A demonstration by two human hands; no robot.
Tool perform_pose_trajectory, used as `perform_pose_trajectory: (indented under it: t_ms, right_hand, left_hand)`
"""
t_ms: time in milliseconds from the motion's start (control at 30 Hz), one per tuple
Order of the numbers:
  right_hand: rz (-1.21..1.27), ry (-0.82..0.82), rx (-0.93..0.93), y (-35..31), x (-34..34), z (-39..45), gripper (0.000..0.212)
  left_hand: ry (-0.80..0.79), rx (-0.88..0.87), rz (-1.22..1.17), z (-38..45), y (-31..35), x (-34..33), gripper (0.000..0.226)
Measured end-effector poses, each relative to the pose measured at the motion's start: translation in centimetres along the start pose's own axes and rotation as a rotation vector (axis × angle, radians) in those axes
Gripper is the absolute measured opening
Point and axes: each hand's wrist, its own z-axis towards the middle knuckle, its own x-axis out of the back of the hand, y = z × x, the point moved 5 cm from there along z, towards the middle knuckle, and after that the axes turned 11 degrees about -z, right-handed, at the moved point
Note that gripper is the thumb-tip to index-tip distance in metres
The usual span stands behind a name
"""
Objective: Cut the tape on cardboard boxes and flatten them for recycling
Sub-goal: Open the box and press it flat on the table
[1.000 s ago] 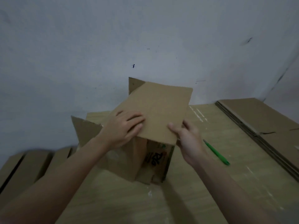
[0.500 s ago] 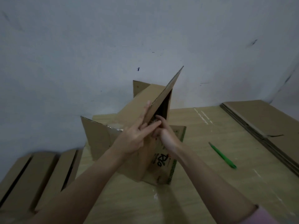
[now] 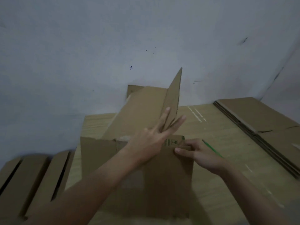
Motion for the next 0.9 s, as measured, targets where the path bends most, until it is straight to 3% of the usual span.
perform_pose_trajectory:
  t_ms: [67,200,267,367,467,533,600,667,800,900]
  right_hand:
    - [-0.037,0.007,-0.050,1.0,1.0,0.2,0.013]
    - [0.293,0.309,-0.100,-0.6,5.5,2.7,0.031]
    - [0.322,0.375,-0.080,-2.6,7.7,4.6,0.036]
    - [0.250,0.365,-0.079,-5.1,9.4,7.9,0.010]
    - [0.085,0.361,-0.155,-4.6,10.4,10.6,0.022]
    - [-0.004,0.356,-0.184,-3.4,10.9,12.1,0.024]
    - [-0.056,0.373,-0.188,-2.2,11.0,13.5,0.021]
    - [-0.135,0.438,-0.162,-1.1,10.7,15.0,0.014]
    - [-0.422,0.491,-0.024,1.3,8.6,17.7,0.039]
    - [-0.526,0.526,0.072,4.6,6.8,19.7,0.062]
  left_hand:
    - [0.006,-0.004,0.038,-0.2,1.2,-1.4,0.080]
    - [-0.029,-0.014,0.065,0.5,2.2,-3.2,0.073]
    - [-0.067,0.007,0.053,1.1,2.2,-3.9,0.074]
    - [-0.084,0.018,-0.040,1.7,1.2,-4.3,0.068]
    - [-0.134,-0.190,-0.293,0.9,0.3,-4.1,0.048]
    - [-0.068,-0.247,-0.337,-0.2,-1.3,-3.4,0.040]
    - [0.050,-0.048,-0.300,-0.8,-5.1,-3.7,0.040]
    - [0.115,0.328,-0.182,-1.2,-9.6,-4.9,0.046]
    - [-0.059,1.119,-0.078,-3.9,-16.7,-9.6,0.068]
    - [-0.126,1.344,-0.071,-6.4,-19.0,-13.0,0.082]
